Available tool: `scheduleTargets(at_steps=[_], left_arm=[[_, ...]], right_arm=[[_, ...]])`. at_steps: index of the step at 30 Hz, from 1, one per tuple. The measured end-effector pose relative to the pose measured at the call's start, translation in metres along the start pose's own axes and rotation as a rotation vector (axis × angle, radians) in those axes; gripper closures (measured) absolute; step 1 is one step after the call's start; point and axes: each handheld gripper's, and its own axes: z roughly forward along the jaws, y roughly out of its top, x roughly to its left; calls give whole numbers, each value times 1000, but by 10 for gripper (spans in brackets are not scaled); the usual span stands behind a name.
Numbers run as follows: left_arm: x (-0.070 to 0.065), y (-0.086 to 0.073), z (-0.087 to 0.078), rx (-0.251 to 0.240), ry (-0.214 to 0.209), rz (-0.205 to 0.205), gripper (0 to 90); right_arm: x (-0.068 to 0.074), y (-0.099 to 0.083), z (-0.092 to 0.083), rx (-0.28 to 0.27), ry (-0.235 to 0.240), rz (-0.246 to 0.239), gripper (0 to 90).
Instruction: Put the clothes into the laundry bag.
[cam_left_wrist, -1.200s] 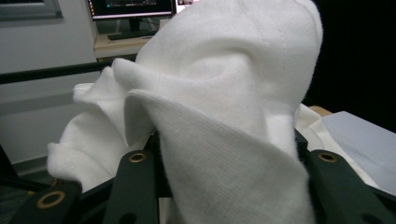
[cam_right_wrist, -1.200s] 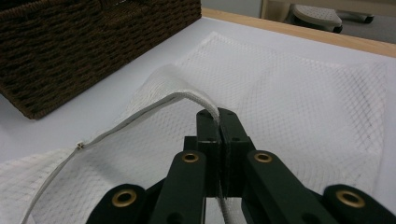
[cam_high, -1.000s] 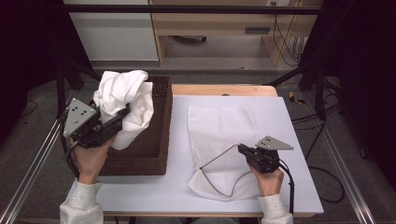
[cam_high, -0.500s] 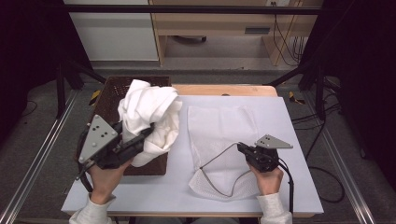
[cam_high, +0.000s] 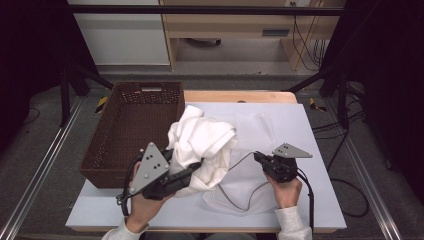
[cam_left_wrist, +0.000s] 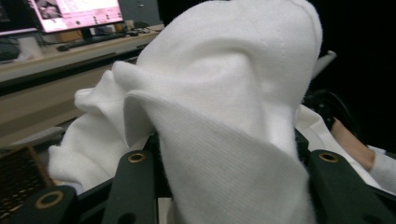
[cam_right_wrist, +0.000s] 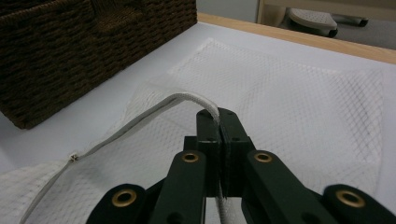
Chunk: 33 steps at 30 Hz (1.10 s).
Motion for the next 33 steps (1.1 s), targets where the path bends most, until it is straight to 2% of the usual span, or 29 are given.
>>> scheduleTargets(at_steps=[1,4,12,16,21,25,28,31,33], left_arm=[[-5,-3,4,10,-27,-6,531],[-15,-9,11,22,-69,-15,531],[-38,-26,30,76,-164,-10,531],[-47,-41,43,125,-201,-11,530],[-56,-62,64,211,-253,-15,530],[-62,-78,81,284,-259,-9,529],[-66,-90,95,329,-246,6,528],[-68,-95,104,349,-253,0,523],[-72,-96,109,377,-234,22,519]], right_arm=[[-1,0,1,1,-2,0,888],[-2,1,2,-1,-7,1,888],[-5,1,4,-10,-10,12,888],[-6,1,5,-15,-17,14,888],[-7,1,5,-21,-18,14,888],[-6,1,5,-19,-17,15,888],[-6,0,5,-15,-15,11,888],[-4,-1,6,-5,-24,-1,888],[-3,-2,6,-4,-21,1,888]])
